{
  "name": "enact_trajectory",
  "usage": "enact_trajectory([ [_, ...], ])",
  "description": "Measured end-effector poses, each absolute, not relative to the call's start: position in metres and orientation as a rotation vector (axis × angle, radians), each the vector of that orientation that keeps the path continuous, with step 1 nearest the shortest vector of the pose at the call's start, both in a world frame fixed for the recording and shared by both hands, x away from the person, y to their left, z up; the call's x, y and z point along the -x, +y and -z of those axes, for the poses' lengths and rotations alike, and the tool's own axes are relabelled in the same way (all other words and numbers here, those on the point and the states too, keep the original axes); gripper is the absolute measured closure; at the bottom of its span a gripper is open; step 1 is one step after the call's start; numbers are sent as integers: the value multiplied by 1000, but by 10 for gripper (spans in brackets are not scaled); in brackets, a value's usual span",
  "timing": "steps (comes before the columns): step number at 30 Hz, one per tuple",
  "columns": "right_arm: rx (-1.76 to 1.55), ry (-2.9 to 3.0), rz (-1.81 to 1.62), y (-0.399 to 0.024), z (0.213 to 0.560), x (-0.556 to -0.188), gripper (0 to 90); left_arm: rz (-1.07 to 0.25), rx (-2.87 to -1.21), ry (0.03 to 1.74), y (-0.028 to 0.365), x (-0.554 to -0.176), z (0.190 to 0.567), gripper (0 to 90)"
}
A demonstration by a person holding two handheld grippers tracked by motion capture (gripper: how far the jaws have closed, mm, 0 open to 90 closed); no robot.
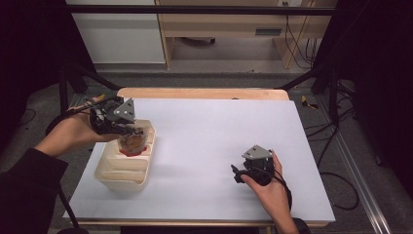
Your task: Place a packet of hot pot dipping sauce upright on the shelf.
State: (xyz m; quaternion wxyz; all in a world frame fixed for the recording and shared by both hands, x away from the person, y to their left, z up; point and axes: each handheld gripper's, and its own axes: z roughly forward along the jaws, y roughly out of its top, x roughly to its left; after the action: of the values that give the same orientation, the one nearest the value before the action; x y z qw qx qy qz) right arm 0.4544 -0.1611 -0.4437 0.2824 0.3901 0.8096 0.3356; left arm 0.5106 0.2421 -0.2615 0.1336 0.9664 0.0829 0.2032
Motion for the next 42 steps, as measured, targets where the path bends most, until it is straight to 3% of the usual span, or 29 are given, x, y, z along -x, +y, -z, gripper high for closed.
enact_trajectory([
  [42,-1018,2208,-869,-157,447,-455,94,-522,-2817,212,256,-510,300,758],
])
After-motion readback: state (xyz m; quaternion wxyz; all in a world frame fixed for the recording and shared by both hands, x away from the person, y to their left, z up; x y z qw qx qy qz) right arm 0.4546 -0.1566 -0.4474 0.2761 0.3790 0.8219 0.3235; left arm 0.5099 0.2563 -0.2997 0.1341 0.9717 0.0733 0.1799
